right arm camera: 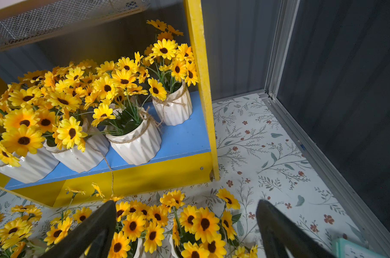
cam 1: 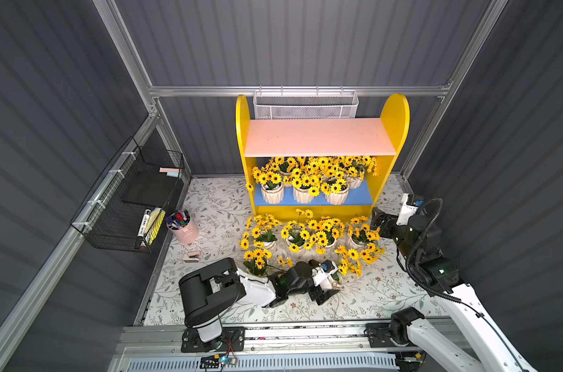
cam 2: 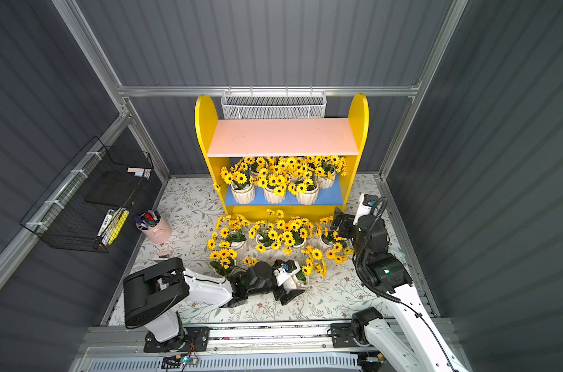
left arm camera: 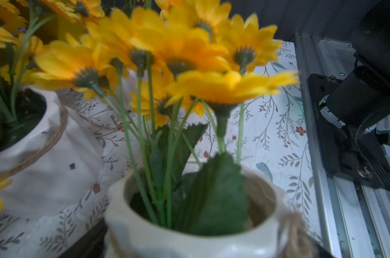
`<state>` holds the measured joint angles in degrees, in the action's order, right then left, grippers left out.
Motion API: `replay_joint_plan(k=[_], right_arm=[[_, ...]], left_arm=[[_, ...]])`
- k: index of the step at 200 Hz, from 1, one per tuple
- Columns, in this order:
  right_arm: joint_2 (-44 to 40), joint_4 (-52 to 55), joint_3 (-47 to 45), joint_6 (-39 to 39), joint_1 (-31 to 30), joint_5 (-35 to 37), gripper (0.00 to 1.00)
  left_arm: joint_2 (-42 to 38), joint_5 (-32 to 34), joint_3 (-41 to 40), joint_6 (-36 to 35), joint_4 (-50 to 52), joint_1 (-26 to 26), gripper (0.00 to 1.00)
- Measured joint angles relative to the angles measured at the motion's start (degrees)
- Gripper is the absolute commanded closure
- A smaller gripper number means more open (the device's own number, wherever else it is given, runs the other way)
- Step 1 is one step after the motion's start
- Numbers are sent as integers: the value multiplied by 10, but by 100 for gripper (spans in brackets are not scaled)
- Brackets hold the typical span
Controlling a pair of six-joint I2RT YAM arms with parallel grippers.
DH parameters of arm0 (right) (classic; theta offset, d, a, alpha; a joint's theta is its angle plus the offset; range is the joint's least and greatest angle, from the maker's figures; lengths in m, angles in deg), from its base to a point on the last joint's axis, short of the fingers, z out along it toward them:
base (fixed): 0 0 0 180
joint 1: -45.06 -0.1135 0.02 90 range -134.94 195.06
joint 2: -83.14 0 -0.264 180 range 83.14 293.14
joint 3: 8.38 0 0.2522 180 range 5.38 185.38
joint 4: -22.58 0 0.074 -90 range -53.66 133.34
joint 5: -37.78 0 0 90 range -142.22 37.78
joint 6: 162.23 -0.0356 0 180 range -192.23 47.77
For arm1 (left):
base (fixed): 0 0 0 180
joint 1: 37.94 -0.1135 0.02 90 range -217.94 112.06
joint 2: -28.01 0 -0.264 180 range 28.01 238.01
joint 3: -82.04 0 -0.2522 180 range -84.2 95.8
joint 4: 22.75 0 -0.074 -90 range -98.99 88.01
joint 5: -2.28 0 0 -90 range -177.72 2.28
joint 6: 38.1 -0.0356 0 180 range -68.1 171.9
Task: Take the sunflower pots off the shelves
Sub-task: Place the sunflower pot at the center of the board.
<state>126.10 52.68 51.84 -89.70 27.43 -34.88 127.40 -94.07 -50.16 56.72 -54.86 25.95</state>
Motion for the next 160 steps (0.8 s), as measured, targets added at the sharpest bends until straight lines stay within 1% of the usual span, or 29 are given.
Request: replay_joint_plan(k=[43, 117, 160], right_arm=[[5, -4, 0, 6, 2, 0, 1], [7, -22, -1, 8, 3, 0, 1], [7, -23, -1, 8, 4, -3, 1]], left_arm=[[64, -16, 22, 14, -84, 3, 100], [151, -36, 85, 26, -148, 12, 100], [180, -38, 89, 26, -198, 13, 100]])
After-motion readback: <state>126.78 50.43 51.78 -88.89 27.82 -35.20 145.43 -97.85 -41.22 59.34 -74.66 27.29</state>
